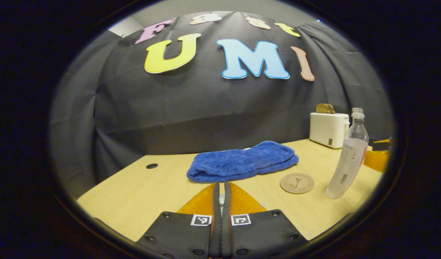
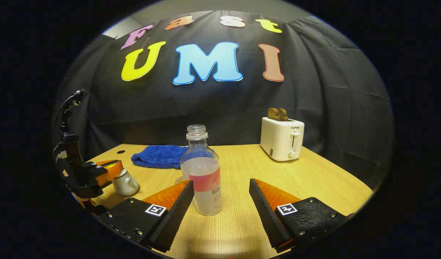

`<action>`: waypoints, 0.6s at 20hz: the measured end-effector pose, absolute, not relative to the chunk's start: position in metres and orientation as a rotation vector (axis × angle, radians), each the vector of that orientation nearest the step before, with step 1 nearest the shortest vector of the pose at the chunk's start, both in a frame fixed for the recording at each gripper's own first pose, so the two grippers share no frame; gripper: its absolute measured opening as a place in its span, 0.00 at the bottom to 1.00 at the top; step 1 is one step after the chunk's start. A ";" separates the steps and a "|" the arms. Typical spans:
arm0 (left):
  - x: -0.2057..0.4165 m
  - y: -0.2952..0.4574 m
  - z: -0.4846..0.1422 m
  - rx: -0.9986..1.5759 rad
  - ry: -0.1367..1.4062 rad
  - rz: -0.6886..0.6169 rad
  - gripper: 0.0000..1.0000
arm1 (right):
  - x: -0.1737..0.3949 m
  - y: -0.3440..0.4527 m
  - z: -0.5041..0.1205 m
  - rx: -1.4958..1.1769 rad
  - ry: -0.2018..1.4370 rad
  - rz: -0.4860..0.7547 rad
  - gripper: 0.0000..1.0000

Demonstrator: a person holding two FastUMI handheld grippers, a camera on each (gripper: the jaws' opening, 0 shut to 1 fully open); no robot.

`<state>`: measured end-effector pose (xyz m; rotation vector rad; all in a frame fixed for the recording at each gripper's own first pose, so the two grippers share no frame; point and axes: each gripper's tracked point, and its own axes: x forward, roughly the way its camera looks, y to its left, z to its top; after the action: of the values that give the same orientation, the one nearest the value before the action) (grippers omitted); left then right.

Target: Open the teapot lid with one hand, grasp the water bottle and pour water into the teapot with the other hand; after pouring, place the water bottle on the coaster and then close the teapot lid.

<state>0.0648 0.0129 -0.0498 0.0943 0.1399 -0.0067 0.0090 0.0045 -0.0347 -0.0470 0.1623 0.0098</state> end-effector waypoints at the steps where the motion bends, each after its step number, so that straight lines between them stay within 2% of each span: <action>1: 0.065 0.012 -0.048 0.092 0.143 -0.012 0.06 | 0.010 0.006 -0.036 -0.049 0.169 0.014 0.96; 12: 0.055 0.045 -0.023 0.027 0.114 -0.015 0.05 | 0.035 0.027 -0.055 -0.053 0.240 0.074 0.96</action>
<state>0.0553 0.0448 -0.0233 0.0274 0.1137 -0.0150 0.0348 0.0273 -0.0547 -0.0527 0.2396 0.0742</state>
